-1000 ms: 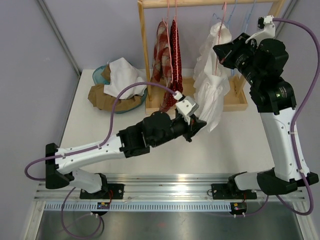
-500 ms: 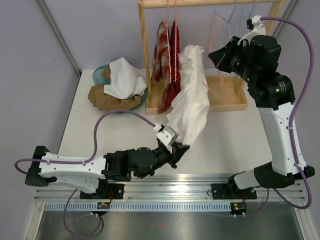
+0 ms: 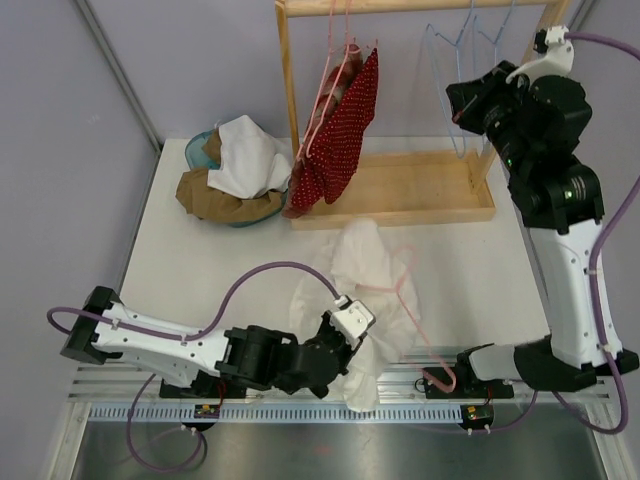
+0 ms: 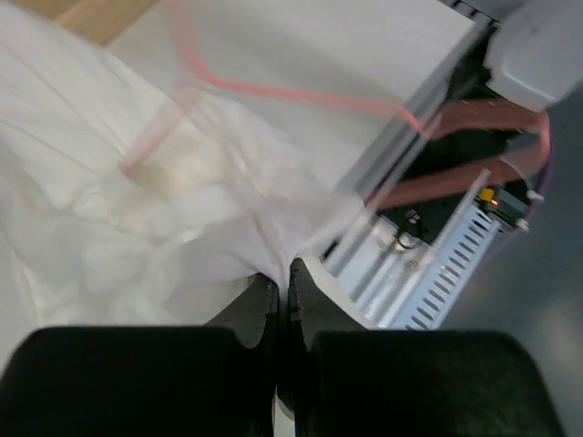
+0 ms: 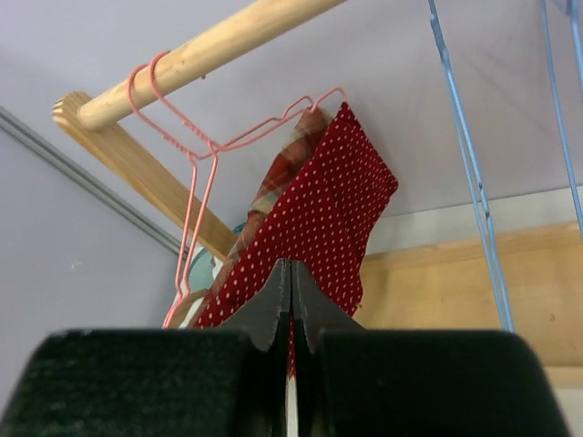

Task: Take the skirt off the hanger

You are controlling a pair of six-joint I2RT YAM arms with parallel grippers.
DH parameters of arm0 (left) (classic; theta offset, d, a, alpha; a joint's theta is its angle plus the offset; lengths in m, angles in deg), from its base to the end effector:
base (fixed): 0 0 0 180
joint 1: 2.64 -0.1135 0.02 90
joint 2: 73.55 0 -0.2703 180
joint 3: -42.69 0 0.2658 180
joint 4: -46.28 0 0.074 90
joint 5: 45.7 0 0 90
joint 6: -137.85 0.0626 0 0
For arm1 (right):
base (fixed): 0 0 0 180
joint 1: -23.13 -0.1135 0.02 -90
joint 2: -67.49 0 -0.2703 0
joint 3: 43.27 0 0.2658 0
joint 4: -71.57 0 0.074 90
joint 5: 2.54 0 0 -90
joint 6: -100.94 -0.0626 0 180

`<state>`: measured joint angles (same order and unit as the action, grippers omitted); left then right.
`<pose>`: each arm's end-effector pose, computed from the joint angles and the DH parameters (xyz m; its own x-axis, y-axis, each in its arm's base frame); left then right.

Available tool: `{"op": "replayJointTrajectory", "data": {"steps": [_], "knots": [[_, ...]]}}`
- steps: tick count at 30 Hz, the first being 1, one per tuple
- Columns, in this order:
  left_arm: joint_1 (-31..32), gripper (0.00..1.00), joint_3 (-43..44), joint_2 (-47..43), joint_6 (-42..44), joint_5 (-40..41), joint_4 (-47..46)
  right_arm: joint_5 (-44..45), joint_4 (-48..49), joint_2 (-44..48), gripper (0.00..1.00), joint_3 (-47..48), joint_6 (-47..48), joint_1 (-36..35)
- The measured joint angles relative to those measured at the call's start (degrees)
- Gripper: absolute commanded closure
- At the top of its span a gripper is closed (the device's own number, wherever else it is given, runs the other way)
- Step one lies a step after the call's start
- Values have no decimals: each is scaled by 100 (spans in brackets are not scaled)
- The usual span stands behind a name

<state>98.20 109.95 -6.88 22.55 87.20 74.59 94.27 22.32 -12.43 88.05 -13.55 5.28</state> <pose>-0.0117 -0.2878 0.3087 -0.2768 0.2190 -0.9356 0.7903 0.6058 -0.0920 0.2636 0.0771 0.5925 -0.0469 0.4173 -0.9075 -0.1891 0.8884 0.4183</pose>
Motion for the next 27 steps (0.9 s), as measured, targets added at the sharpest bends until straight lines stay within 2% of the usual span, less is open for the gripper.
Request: {"op": "replayJointTrajectory", "data": {"steps": [6, 9, 11, 12, 13, 15, 16, 19, 22, 27], "knots": [[-1110, 100, 1451, 844, 809, -131, 463, -111, -269, 1762, 100, -1429, -286, -2], [-1567, 100, 2256, 1016, 1381, -168, 496, -306, -621, 2433, 100, -1456, -361, 0], [-1668, 100, 2514, 1014, 1641, -146, 487, -542, -905, 2704, 100, -1274, -358, 0], [-1692, 100, 2562, 984, 1731, -118, 485, -726, -1119, 2787, 97, -1147, -354, 0], [-1707, 100, 2546, 933, 1790, -72, 516, -866, -1255, 2822, 88, -1093, -348, 0], [-1777, 100, 2345, 774, 1792, -31, 649, -1196, -1537, 2850, 59, -1259, -332, 0], [-1853, 100, 2186, 680, 1744, -31, 754, -1307, -1628, 2855, 38, -1460, -315, 0], [-2385, 100, 1631, 463, 1434, -48, 1141, -1624, -1867, 2817, 11, -2789, -374, 0], [-3320, 100, 1051, 463, 984, -177, 1453, -1744, -2138, 2638, 6, -4105, -522, 0], [-4719, 100, 737, 1036, 505, -525, 1803, -1897, -2621, 2634, 6, -4966, -776, 0]]}}
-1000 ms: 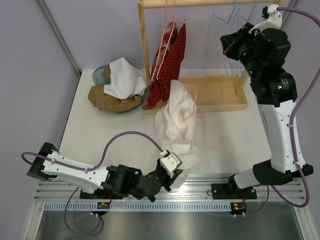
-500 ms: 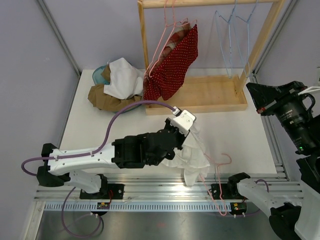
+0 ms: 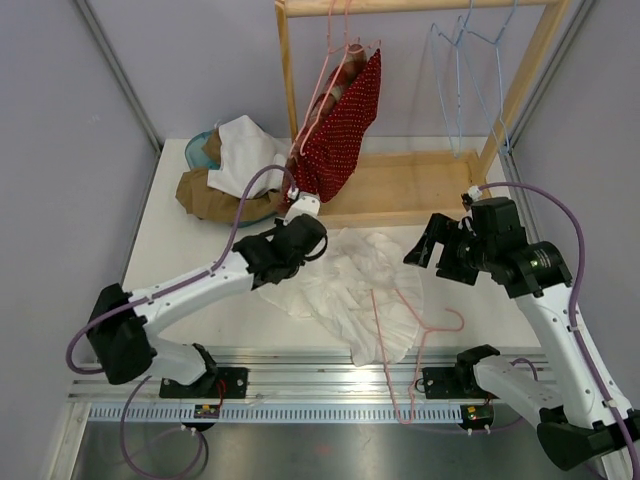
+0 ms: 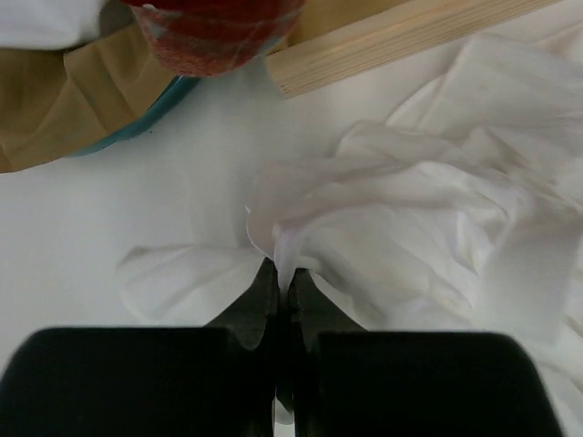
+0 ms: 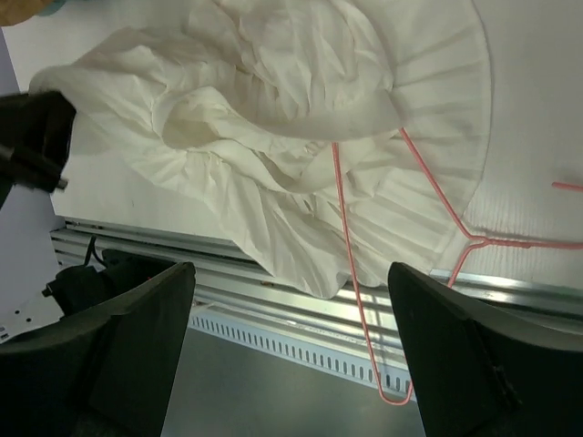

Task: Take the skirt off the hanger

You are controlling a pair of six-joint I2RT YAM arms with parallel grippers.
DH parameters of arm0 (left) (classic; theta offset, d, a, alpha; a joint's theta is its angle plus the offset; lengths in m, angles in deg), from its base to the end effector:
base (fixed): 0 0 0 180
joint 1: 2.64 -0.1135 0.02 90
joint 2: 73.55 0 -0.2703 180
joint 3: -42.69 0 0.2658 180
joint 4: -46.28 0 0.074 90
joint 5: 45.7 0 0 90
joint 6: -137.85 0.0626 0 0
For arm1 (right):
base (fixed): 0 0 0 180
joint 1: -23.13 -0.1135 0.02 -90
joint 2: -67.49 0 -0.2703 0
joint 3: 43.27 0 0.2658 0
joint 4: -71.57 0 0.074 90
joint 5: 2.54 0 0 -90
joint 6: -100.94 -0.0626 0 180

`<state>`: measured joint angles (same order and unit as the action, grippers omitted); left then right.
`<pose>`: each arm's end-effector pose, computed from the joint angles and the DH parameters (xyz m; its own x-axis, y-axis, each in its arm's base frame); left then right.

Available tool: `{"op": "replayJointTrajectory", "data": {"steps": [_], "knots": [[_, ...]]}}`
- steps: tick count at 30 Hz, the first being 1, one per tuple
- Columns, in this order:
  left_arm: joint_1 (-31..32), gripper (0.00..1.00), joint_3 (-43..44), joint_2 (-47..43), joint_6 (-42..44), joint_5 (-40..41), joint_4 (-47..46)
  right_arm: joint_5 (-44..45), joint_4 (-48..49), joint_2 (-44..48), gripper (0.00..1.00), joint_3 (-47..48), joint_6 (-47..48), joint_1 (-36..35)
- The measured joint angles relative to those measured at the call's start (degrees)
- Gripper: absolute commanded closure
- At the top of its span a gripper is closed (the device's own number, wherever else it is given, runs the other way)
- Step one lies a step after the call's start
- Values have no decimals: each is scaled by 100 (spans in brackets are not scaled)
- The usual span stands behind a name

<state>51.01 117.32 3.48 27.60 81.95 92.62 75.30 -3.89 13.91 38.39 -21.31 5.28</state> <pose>0.2124 -0.2241 0.2729 -0.5561 0.2933 -0.7776 0.2201 0.9542 0.2025 0.1726 0.0694 0.3566 -0.8247 0.2824 -0.4900 0.0055 0.8703 0.4924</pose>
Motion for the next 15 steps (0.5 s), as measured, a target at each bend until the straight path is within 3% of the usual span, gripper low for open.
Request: {"op": "replayJointTrajectory", "data": {"steps": [7, 15], "knots": [[-1561, 100, 1163, 1764, -120, -634, -20, -260, -245, 378, 6, -496, -197, 0], [-2918, 100, 1578, 2087, -258, -907, -74, -501, -468, 713, 10, -1333, -387, 0]]}}
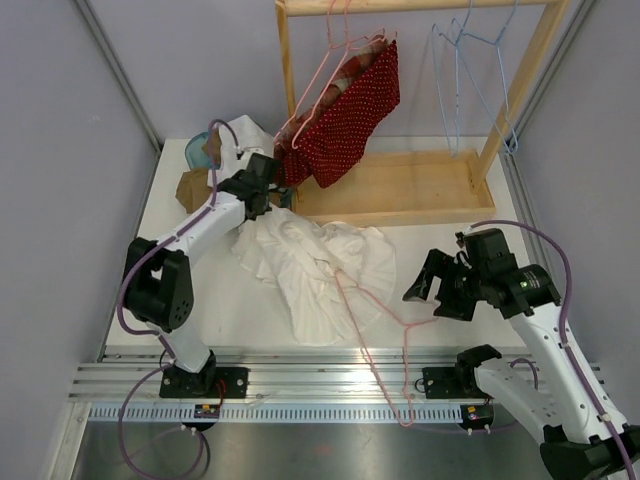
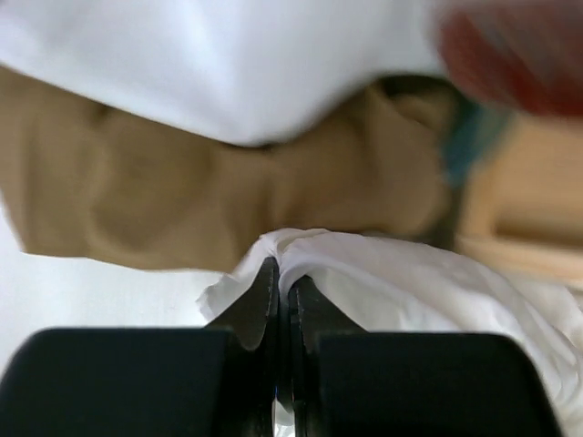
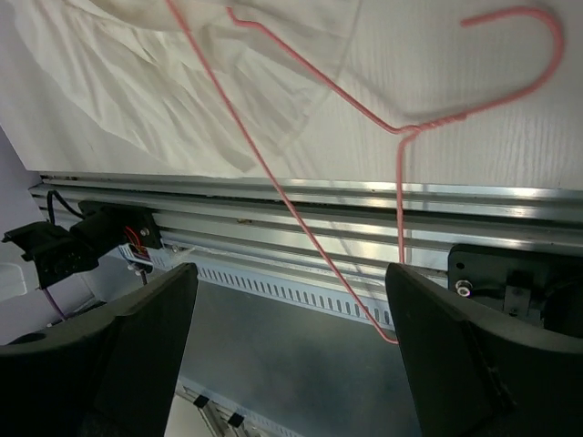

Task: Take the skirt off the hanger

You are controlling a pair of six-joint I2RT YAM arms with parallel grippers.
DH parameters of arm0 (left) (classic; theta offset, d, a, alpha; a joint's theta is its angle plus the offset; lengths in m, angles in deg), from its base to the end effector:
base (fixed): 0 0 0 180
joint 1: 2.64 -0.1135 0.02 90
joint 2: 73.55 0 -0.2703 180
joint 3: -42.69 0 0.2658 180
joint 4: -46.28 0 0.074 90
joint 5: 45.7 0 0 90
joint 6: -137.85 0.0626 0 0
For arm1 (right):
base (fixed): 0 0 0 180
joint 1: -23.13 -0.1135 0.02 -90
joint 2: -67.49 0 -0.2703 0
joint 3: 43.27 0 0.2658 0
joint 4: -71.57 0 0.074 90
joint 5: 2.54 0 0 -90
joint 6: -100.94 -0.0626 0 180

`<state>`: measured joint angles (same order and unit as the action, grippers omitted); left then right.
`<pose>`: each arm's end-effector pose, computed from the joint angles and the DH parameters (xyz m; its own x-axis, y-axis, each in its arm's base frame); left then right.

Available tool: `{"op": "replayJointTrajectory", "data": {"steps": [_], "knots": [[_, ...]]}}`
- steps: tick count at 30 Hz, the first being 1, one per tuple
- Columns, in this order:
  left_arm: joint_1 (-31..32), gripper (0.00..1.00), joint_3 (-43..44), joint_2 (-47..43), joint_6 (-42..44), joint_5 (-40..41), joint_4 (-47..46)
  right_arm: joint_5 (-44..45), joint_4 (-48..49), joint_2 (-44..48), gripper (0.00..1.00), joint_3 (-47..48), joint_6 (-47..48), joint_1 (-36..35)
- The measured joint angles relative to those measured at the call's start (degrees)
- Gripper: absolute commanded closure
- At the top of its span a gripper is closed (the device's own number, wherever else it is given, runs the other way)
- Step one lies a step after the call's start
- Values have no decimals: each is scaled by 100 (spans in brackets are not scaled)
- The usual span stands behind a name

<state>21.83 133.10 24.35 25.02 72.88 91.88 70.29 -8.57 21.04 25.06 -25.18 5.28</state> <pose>0.3748 -0.1377 0.2435 -0.7104 -0.0510 -0.7019 -0.1881 0.9748 0.1195 0.1379 0.0638 0.2947 -0.9137 0.2975 -0.2770 0.1212 0.8498 0.5129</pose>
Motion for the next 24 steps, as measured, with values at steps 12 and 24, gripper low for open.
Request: {"op": "replayJointTrajectory", "data": {"steps": [12, 24], "knots": [[-920, 100, -2, -647, -122, -105, 24, -332, 1172, -1178, 15, -1349, -188, -647], [-903, 100, -92, -767, -155, -402, -61, 44, 2533, -2420, 21, -1478, -686, -2090]]}}
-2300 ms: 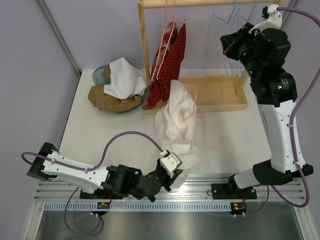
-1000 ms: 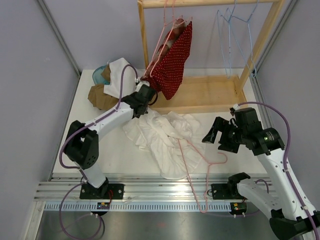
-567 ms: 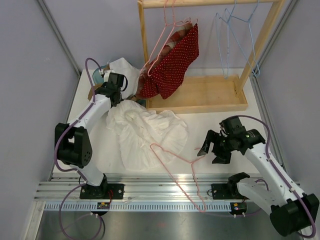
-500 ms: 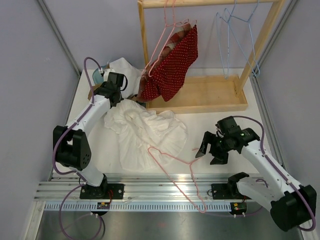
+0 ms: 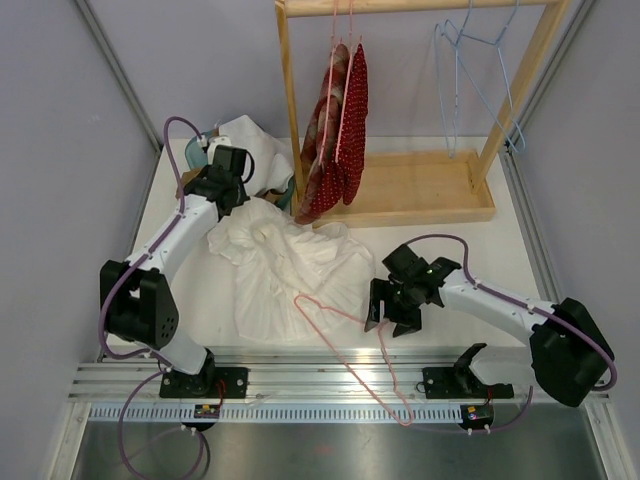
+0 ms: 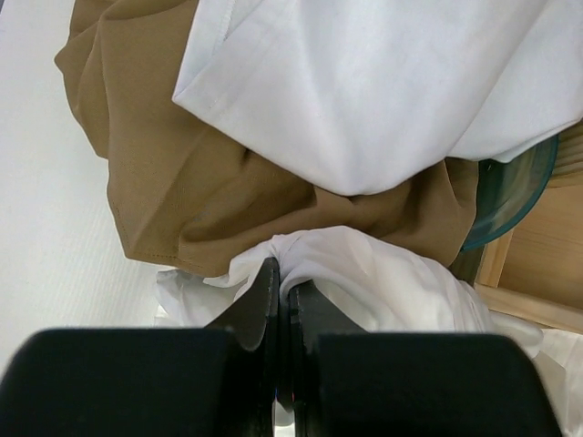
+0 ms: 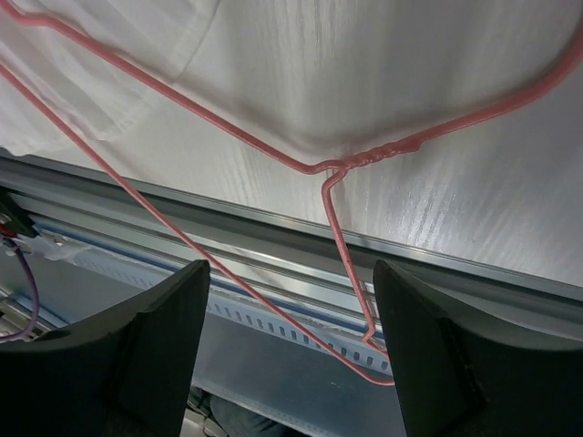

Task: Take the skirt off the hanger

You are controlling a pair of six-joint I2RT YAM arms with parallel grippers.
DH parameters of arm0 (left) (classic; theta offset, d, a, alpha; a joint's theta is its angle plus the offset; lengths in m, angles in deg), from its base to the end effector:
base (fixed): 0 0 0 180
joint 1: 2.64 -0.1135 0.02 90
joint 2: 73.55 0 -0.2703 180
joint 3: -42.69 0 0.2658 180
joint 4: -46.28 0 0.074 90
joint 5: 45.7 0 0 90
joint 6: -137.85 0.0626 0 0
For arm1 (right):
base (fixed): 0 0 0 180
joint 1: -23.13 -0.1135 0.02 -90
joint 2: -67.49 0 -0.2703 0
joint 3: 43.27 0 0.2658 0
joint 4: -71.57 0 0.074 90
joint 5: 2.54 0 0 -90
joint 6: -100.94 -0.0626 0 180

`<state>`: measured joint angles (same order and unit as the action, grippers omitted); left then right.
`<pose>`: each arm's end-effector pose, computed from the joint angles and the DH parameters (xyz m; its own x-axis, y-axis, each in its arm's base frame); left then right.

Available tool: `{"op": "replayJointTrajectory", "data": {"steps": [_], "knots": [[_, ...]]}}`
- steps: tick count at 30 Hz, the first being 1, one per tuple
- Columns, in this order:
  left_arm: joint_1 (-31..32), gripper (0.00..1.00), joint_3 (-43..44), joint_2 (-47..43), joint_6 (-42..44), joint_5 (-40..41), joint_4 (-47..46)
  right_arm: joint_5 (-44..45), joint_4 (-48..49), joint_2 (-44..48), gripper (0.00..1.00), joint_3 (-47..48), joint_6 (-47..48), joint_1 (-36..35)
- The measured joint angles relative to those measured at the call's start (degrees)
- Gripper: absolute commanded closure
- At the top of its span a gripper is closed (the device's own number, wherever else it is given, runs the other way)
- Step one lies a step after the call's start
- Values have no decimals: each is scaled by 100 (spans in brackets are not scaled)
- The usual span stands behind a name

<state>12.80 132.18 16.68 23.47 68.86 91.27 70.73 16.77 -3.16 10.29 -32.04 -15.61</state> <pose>0.3715 -0.0756 0.2866 -0.6132 -0.2201 -0.7587 -0.3191 0.9476 -0.0171 0.1651 0.1556 0.1631 -0.9985 0.0359 -0.0409 0.0159 0.9110 0.4121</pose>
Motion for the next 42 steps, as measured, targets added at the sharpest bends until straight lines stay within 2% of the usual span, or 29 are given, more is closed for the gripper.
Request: {"op": "replayJointTrajectory", "data": {"steps": [5, 8, 15, 17, 24, 27, 28, 30, 32, 37, 42], "knots": [[0, 100, -199, -166, -13, -63, -35, 317, 149, -181, 24, -254, -203, -505], [0, 100, -271, -289, -13, -87, -55, 535, 114, 42, 30, -455, -334, -549], [0, 100, -426, -431, -81, -170, -101, 774, 162, 739, 35, -1029, -863, -815], [0, 100, -481, -461, -105, -195, -120, 815, 208, 684, 36, -1137, -1045, -1045], [0, 100, -564, -581, -118, -234, -144, 1078, 533, 136, 48, -1150, -1453, -1635], [0, 100, -595, -658, -118, -234, -153, 1169, 656, 33, 66, -1150, -1537, -1681], [0, 100, -605, -680, -118, -234, -160, 1193, 693, 13, 76, -1150, -1569, -1683], [0, 100, -627, -702, -118, -234, -164, 1274, 763, -15, 90, -1150, -1620, -1685], [0, 100, -662, -713, -118, -236, -164, 1316, 857, -17, 100, -1163, -1648, -1703], [2, 100, -673, -732, -118, -247, -149, 1458, 793, 116, 100, -1156, -1729, -1722], [9, 100, -678, -890, -118, -289, -55, 1825, -400, 970, 100, -470, -1718, -1740]]}}
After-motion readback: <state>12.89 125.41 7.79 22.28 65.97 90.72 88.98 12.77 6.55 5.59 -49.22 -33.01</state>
